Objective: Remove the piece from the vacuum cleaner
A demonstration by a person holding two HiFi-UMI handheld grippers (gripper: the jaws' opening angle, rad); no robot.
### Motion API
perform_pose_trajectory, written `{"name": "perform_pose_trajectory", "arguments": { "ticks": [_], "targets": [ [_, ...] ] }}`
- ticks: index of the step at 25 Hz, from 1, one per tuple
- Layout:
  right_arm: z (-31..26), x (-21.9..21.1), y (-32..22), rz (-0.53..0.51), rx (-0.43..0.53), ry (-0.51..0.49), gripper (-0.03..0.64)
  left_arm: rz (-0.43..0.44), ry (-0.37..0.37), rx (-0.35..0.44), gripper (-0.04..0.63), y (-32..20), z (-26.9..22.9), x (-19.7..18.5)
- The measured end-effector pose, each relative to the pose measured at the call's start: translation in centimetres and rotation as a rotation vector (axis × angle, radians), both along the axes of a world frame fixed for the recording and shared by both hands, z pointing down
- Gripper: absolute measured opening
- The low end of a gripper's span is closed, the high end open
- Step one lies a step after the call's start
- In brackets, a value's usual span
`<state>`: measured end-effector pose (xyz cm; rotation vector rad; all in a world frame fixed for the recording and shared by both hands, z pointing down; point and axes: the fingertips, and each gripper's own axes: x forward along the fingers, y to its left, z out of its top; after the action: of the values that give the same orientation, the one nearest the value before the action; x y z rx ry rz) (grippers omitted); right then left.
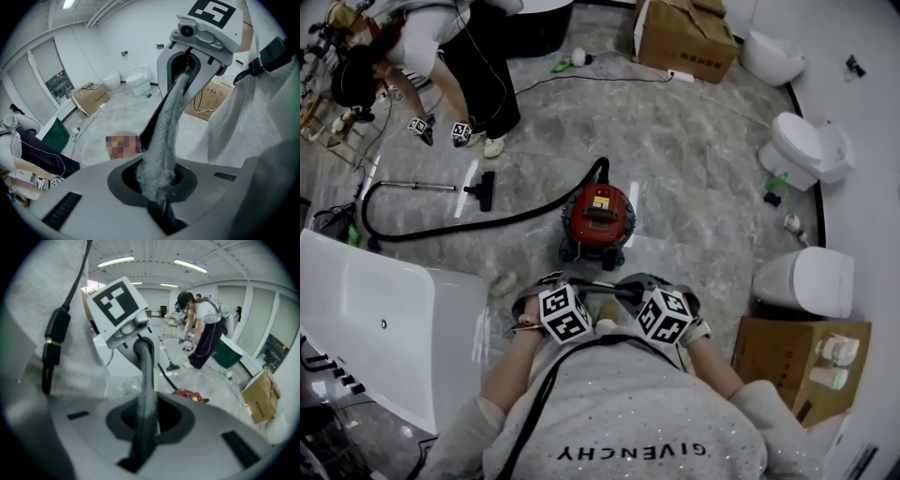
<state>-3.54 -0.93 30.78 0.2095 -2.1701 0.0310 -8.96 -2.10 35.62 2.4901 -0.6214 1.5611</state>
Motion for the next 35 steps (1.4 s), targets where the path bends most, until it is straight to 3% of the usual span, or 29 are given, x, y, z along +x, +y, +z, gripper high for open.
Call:
{"name": "perform_pose_trajectory", "arguments": {
  "ticks": [35],
  "targets": [
    [1.4, -0.6, 1.5, -0.030, -0.039, 0.023, 0.038, -0.043, 0.004, -0.054, 0.044, 1.7, 1.3, -0.6]
  ]
}}
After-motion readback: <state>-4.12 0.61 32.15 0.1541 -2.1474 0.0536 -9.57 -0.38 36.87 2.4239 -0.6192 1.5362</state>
